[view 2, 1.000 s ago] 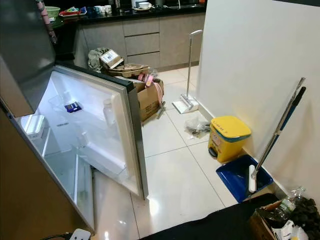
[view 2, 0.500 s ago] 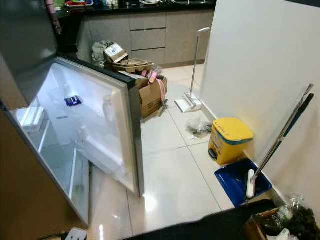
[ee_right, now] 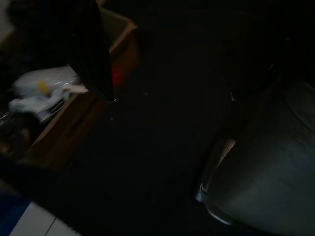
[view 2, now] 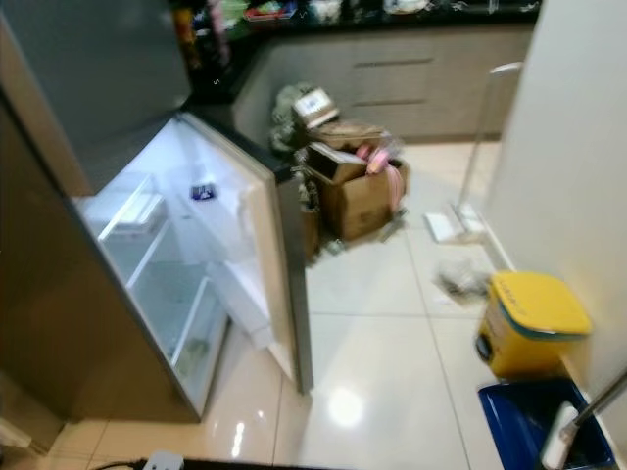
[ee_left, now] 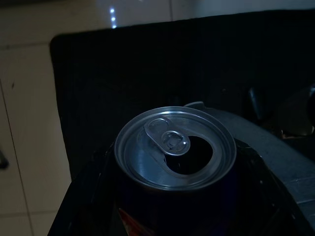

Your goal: Restocking fridge

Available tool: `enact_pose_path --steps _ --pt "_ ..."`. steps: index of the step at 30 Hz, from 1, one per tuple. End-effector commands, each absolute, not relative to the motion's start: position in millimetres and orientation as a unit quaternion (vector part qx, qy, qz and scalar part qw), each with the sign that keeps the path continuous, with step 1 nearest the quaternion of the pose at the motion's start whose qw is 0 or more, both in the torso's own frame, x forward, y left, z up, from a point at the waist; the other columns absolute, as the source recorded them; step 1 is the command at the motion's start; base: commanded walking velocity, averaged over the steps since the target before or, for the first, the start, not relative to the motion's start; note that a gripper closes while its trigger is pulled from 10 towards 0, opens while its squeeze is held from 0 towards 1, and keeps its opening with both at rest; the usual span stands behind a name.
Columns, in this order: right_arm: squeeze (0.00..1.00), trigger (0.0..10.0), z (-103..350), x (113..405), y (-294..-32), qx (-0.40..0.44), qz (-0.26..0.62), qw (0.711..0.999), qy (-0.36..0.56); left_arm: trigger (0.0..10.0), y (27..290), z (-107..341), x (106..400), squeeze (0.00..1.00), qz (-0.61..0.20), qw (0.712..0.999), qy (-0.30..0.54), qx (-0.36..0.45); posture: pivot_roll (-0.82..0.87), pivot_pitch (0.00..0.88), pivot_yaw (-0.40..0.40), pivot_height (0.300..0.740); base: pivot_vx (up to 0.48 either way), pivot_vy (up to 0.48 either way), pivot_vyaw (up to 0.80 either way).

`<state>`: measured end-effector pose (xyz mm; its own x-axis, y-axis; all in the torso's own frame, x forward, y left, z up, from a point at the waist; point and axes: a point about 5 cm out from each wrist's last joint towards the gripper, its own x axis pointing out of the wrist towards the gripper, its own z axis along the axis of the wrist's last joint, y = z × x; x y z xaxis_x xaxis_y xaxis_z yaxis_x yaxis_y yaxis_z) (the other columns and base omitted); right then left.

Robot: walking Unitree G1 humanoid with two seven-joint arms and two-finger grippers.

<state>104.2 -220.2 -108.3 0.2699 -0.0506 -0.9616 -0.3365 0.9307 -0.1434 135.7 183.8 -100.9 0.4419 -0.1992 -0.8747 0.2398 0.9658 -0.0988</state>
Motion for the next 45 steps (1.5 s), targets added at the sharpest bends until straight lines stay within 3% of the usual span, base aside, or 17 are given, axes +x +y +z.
enact_pose_path --steps 1,45 --pt "0.00 10.0 -110.3 102.9 -211.0 -0.156 0.107 0.780 0.596 10.0 175.0 -102.9 131.6 0.00 -0.138 0.846 0.515 0.000 0.02 0.000 -0.004 0.740 0.000 0.000 0.76" --pt "0.00 10.0 -108.0 110.1 -212.3 -0.181 0.121 0.783 0.583 10.0 174.0 -102.3 134.7 0.00 -0.134 0.849 0.510 0.018 0.02 0.000 -0.009 0.740 0.000 0.000 0.76"
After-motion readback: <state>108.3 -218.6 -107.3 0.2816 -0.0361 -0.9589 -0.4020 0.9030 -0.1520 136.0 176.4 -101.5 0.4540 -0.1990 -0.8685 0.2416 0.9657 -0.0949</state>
